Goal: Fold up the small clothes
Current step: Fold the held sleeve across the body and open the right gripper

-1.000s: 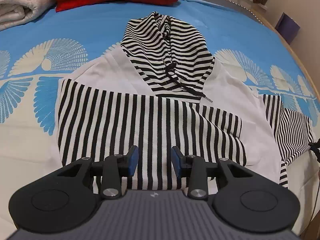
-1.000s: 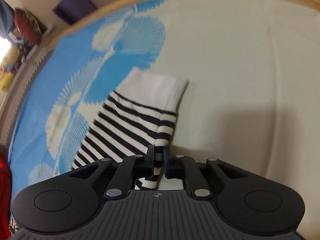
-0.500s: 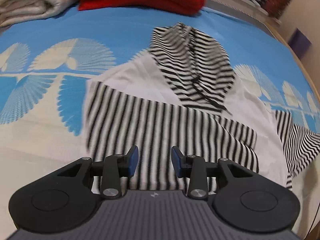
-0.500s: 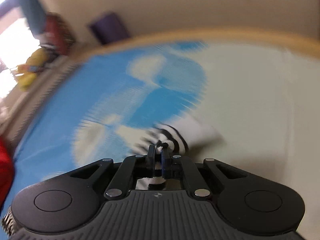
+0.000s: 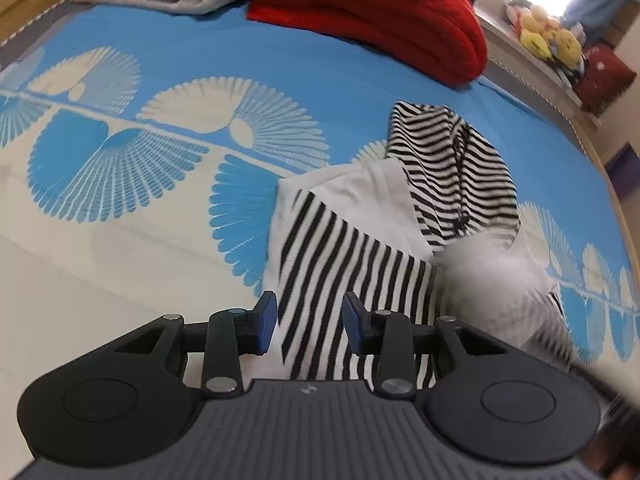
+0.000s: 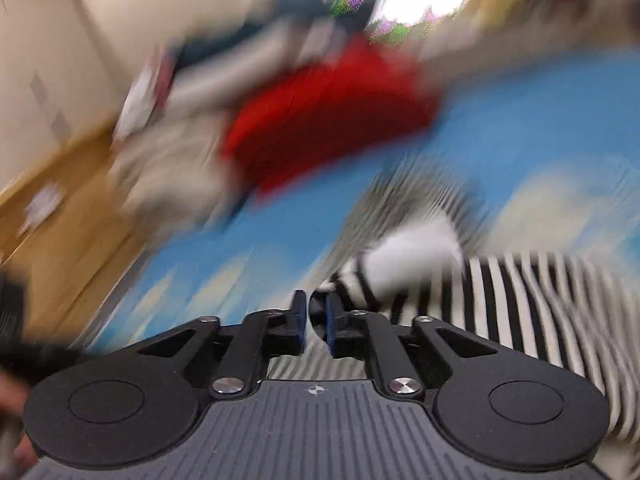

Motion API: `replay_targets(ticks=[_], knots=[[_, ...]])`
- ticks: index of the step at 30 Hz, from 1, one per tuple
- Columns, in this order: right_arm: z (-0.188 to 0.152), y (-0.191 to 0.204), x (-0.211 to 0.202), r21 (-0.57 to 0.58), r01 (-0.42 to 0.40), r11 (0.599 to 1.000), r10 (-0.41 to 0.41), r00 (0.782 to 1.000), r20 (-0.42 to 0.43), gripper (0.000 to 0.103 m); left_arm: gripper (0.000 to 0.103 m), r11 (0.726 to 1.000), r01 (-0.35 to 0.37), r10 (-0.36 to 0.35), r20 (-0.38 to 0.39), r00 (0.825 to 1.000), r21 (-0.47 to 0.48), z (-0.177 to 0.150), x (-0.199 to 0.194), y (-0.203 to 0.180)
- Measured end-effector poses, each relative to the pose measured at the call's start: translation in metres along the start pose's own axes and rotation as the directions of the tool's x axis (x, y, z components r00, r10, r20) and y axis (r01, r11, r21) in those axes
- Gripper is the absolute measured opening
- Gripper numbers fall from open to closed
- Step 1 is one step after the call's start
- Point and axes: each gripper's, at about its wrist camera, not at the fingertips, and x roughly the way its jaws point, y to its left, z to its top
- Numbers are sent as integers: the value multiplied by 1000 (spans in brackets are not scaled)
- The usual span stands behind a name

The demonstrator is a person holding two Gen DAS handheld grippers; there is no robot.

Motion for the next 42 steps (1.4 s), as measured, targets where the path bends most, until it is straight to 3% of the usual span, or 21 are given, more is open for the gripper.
replay_targets(ticks=[2,4,5,7,10,13,16,23,31,34,36,39,42], knots=[[-12,12,18,28,25,999,-20,989,-145,13,40,1000,4,-5,-5,1000,-19,1,0,4],[-8,14,17,61,133,989,-117,970,-213,15,40,1000,10,-10,-9,1000,-23,1,1,4],[-3,9,9,103,178,979,-153,965,-211,17,40,1000,10,-10,-11,1000,-20,0,2,3],[3,-3,-12,209,224,952,-191,967,-169,34,40,1000,6,-6,-17,1000,-13,-1,6,-1],[-2,-19,-37,269,241,933,-225,970,-89,36,40,1000,-4,4,-38,999,-6,-6,18,-6],[1,-45,-40,349,359,865,-329,933,-143,38,40,1000,-3,1,-67,998,-24,-10,33,-9],[5,-64,-44,382,371,846,-329,928,-174,38,40,997,4,-10,-93,996,-71,-11,49,-9],[21,-98,-65,441,384,811,-352,923,-158,38,40,992,7,-25,-141,990,-126,-15,88,-14],[36,-128,-70,481,408,776,-382,911,-156,38,38,997,-70,64,-178,982,-29,-26,110,-26],[35,-133,-72,499,426,754,-400,901,-165,38,6,996,-82,87,-154,984,39,-26,104,-34],[30,-135,-69,519,438,734,-403,896,-187,38,6,993,-89,95,-89,991,72,-22,83,-42],[18,-136,-58,549,440,711,-379,897,-228,38,6,997,-51,51,-7,999,66,-14,41,-50],[9,-131,-48,564,444,696,-367,896,-251,38,6,994,-98,97,29,995,44,-22,11,-44]])
